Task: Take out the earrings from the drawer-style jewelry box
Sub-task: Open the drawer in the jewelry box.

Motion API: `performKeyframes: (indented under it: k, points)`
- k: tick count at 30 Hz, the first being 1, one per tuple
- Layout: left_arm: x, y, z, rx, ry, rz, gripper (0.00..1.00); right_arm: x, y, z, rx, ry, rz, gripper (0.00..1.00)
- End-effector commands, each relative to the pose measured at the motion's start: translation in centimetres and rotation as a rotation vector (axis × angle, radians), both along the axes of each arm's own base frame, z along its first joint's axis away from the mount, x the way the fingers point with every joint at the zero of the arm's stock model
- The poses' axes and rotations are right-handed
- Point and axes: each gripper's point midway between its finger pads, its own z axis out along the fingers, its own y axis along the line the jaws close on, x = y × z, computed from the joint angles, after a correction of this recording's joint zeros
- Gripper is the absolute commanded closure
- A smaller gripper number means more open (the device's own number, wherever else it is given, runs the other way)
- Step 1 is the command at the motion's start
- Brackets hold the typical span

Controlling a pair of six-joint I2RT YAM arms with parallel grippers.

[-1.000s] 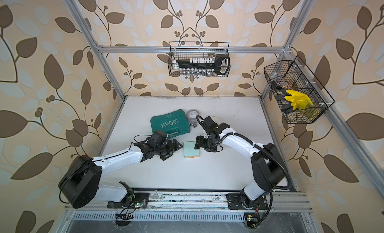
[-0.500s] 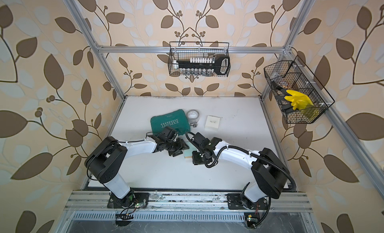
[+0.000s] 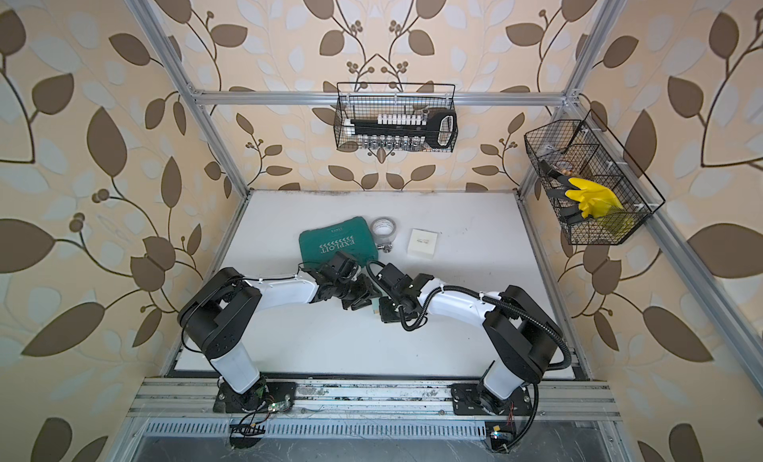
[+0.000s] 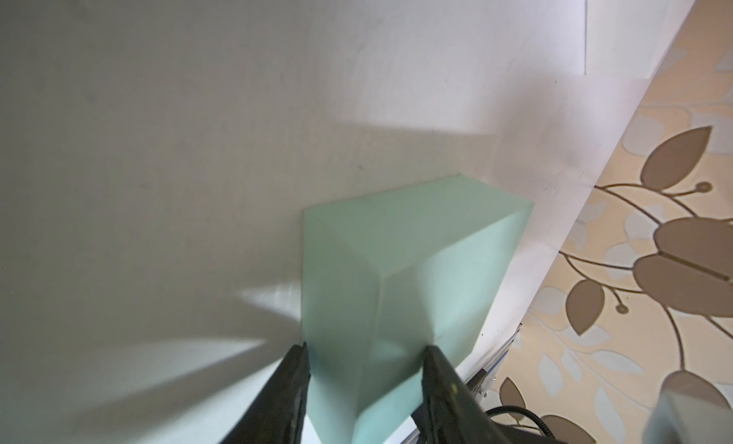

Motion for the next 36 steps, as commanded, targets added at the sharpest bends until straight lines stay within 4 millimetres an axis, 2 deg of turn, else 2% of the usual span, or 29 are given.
performKeyframes:
  k: [1, 8, 13, 21, 36]
  points:
    - [0.1, -0.3, 0.4, 0.009, -0.004, -0.004, 0.53, 0.7, -1.2, -1.1, -0.035, -0.019, -0.013, 0.65]
    - [0.3, -0.3, 0.3, 0.025, -0.007, -0.013, 0.52, 0.4, -1.6, -2.0, -0.030, -0.035, 0.005, 0.66]
    - [0.4, -0.3, 0.3, 0.035, -0.006, -0.013, 0.53, 0.6, -1.4, -2.1, 0.015, -0.079, 0.004, 0.70]
    - [0.4, -0.2, 0.2, 0.040, -0.002, -0.009, 0.52, 0.9, -1.8, -2.5, 0.021, -0.128, -0.004, 0.68]
    - [0.3, -0.1, -0.3, 0.055, 0.006, -0.020, 0.52, 1.5, -0.4, -1.3, 0.084, -0.155, -0.005, 0.72]
